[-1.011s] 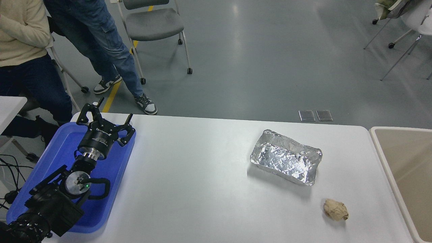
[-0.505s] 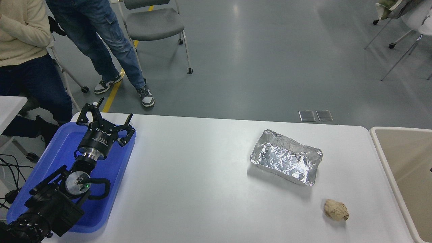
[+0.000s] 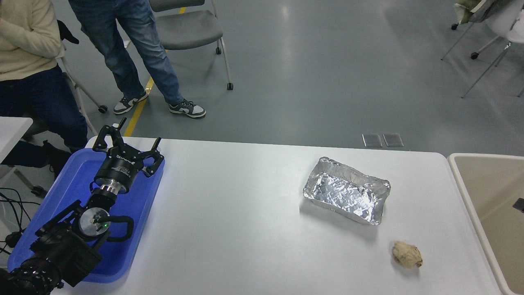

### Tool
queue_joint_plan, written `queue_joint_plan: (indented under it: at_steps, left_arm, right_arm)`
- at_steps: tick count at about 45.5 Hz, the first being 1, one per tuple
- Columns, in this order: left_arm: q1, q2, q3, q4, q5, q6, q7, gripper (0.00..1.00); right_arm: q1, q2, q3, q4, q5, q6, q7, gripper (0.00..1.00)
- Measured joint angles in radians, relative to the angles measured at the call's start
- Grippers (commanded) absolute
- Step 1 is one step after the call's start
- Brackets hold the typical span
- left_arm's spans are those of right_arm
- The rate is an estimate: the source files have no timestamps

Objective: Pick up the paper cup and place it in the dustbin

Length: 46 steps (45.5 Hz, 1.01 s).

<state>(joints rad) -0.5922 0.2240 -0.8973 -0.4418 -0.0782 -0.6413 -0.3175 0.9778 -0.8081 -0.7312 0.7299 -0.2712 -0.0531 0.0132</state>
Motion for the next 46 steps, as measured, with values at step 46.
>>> queue_joint_plan:
  at_steps: [46]
  left_arm:
    - [0.000,0.000,0.001,0.000,0.000,-0.001,0.000,1.00]
  right_arm:
    - [1.033,0.076,-0.635,0.589,0.004,0.731,0.002,1.00]
